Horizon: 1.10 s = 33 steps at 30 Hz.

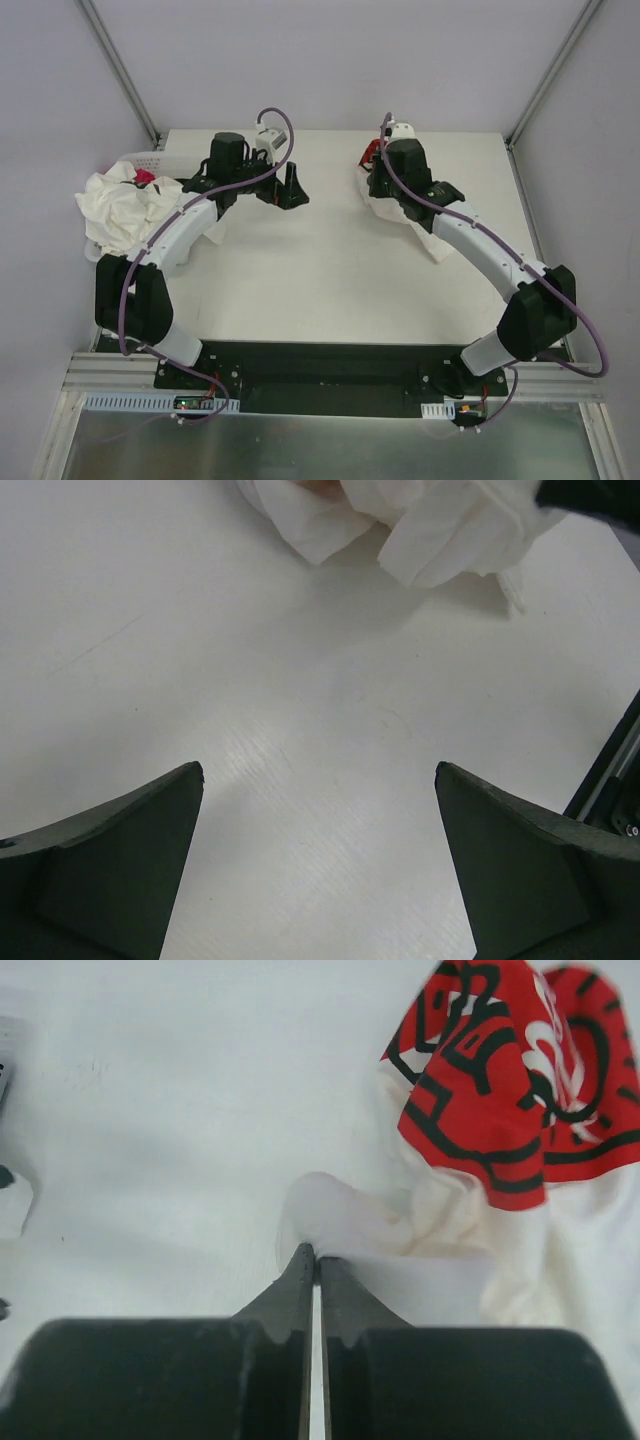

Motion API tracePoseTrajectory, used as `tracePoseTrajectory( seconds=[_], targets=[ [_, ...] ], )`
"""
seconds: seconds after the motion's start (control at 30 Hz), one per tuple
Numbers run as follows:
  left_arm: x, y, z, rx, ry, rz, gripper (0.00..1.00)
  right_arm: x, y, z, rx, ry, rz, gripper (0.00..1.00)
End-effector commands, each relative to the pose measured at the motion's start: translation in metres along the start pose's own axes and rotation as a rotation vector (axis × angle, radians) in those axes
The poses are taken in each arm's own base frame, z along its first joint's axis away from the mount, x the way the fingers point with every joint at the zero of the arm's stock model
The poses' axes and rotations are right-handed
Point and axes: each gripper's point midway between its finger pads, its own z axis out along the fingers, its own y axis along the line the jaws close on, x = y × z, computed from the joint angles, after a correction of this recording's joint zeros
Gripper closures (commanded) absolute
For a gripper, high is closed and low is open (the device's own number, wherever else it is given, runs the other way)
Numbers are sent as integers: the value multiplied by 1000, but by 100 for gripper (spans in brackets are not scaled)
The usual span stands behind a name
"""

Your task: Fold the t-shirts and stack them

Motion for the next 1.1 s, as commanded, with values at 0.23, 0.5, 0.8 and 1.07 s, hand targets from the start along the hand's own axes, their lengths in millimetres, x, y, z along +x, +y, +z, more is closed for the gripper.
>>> tracePoseTrajectory(
  seconds=[0.23,0.5,0.8,1.07],
  targets=[
    [2,-6,17,64,0,-29,1,-123,-11,-109,348,-378,-363,99],
    [10,-6,34,76,27,-57,1,-169,-39,-156,663,-581,-358,100],
    [23,-15,54,112,73,-51,1,-254,8,-170,594,-804,-529,100],
    [20,-26,53,132,69,-29,1,-341,72,-251,274,-1121,-459,99]
  ],
)
